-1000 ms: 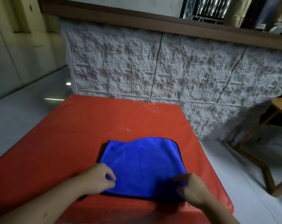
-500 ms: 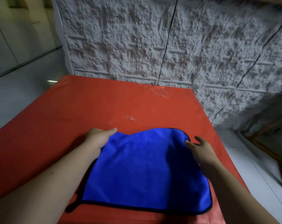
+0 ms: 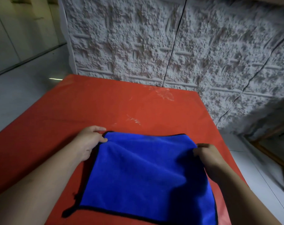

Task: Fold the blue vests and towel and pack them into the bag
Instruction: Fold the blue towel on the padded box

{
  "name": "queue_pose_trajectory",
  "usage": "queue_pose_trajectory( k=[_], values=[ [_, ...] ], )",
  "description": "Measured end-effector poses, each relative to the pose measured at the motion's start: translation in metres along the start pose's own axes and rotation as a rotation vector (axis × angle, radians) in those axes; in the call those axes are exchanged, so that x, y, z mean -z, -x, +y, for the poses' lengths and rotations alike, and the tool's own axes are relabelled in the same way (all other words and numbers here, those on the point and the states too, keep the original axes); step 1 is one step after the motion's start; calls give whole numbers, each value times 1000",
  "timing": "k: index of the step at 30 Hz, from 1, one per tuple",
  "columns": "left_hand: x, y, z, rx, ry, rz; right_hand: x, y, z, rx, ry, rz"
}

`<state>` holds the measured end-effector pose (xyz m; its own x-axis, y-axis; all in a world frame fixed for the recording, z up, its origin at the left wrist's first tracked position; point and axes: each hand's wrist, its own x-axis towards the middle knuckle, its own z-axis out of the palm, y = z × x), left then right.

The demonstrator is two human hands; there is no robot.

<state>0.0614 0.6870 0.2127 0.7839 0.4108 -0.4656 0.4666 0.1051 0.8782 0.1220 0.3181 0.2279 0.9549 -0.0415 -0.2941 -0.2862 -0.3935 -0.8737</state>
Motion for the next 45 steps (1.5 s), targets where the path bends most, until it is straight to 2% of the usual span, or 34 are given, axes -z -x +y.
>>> queue_pose_trajectory(
  k=[3,4,6,8,12,15,18,21,23,26,29,31,34,36,38,42,45],
  values=[
    [6,2,2,94,170,-106,3,10,-5,-136,-390,-111],
    [7,3,2,169,224,-151,4,15,-8,-179,-458,-166],
    [5,10,3,284,167,-228,6,18,-9,-237,-495,-241],
    [-1,10,-3,298,10,-265,8,14,-3,-293,-397,-249],
    [-11,9,-4,175,-54,-207,10,4,9,-235,-144,-221],
    [-12,9,0,34,-173,-151,11,2,7,-221,-94,-371],
    [-5,4,5,-10,-262,-146,4,-1,4,-201,205,-424],
    [1,10,24,-66,-200,-114,0,-1,-11,-45,390,-280],
    [-3,23,44,-195,33,-107,0,2,-32,198,277,-89],
    [-13,52,76,-534,358,-137,8,25,-73,557,5,210],
    [-9,75,91,-743,507,-188,21,46,-95,792,-132,256],
    [3,82,82,-765,384,-188,27,57,-90,853,-41,209],
    [22,84,46,-717,-101,-126,27,64,-60,842,385,202],
    [30,80,18,-665,-450,-179,25,66,-35,810,672,175],
    [36,78,-5,-584,-739,-260,27,67,-13,692,846,55],
    [46,82,-27,-367,-1018,-375,33,75,12,460,986,-242],
    [43,90,-25,-300,-1128,-392,35,86,24,284,1068,-458]
  ],
)
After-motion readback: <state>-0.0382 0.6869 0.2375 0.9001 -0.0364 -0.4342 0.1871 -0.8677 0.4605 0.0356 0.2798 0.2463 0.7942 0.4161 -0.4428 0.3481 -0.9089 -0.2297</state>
